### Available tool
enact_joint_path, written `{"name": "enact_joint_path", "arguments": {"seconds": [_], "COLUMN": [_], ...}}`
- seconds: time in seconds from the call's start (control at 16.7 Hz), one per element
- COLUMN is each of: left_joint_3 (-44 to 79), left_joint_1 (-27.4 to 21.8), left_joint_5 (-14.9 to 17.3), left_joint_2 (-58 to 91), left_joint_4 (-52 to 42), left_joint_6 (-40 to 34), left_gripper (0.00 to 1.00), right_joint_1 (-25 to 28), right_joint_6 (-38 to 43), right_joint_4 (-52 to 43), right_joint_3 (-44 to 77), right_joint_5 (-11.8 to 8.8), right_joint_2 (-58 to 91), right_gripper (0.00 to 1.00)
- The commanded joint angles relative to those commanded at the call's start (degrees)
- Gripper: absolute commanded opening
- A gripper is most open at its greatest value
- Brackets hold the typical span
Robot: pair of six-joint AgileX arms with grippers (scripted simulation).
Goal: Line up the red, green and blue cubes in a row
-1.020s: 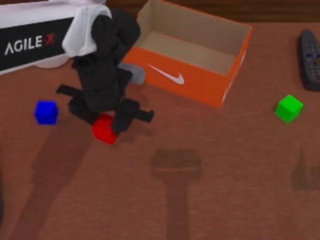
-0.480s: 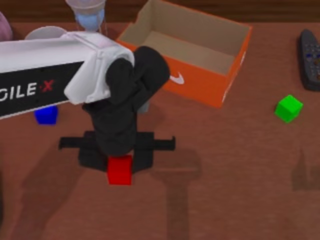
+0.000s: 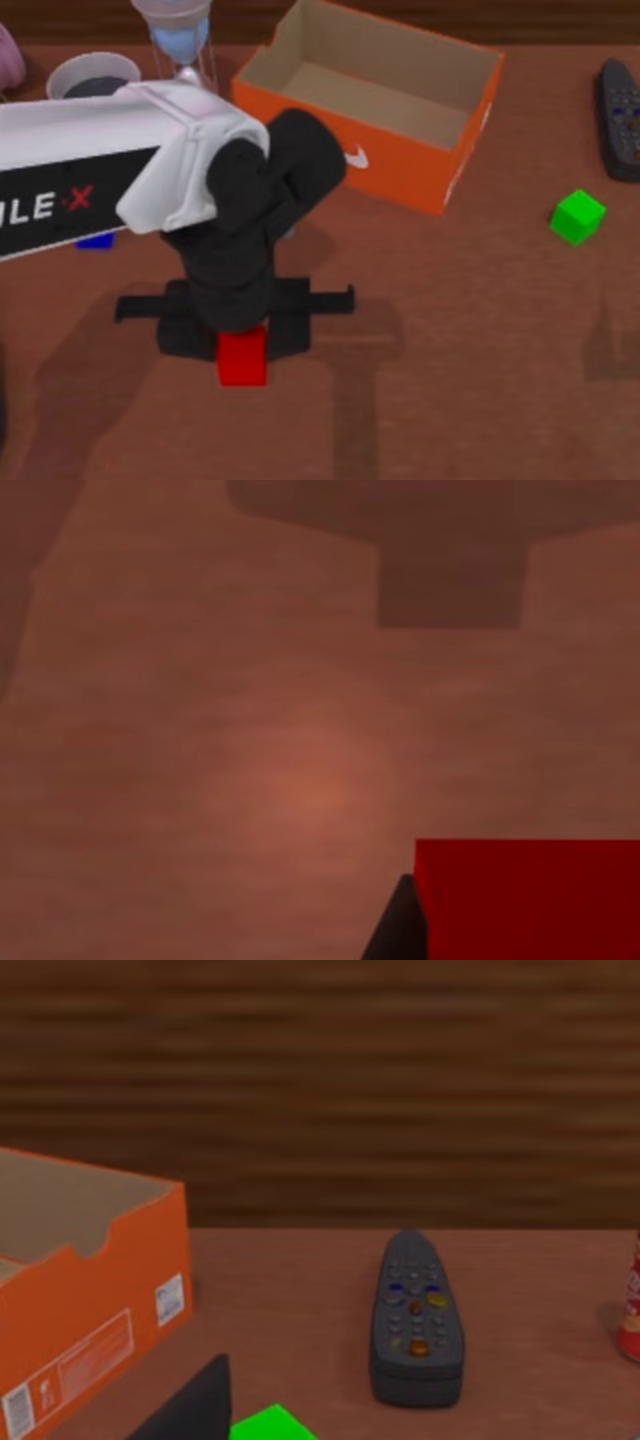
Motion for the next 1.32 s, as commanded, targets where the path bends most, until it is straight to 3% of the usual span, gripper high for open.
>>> {"name": "enact_joint_path", "arguments": {"seconds": [0.54, 0.84, 1.32], "left_joint_3": [-9.0, -9.8, -9.8], "left_joint_1": [-0.1, -0.2, -0.2], "left_joint_5": [0.0, 0.0, 0.0], "left_joint_2": [5.4, 6.0, 6.0], "left_joint_4": [14.7, 15.9, 15.9], "left_joint_6": [0.0, 0.0, 0.0], "left_gripper": [0.00, 0.00, 0.60], "right_joint_1": [0.0, 0.0, 0.0], "right_joint_6": [0.0, 0.0, 0.0], "right_joint_4": [0.0, 0.0, 0.0], "right_joint_3": [0.0, 0.0, 0.0], "right_joint_5": [0.0, 0.0, 0.0], "right_joint_2": [0.0, 0.0, 0.0], "right_gripper": [1.00, 1.00, 1.00]}}
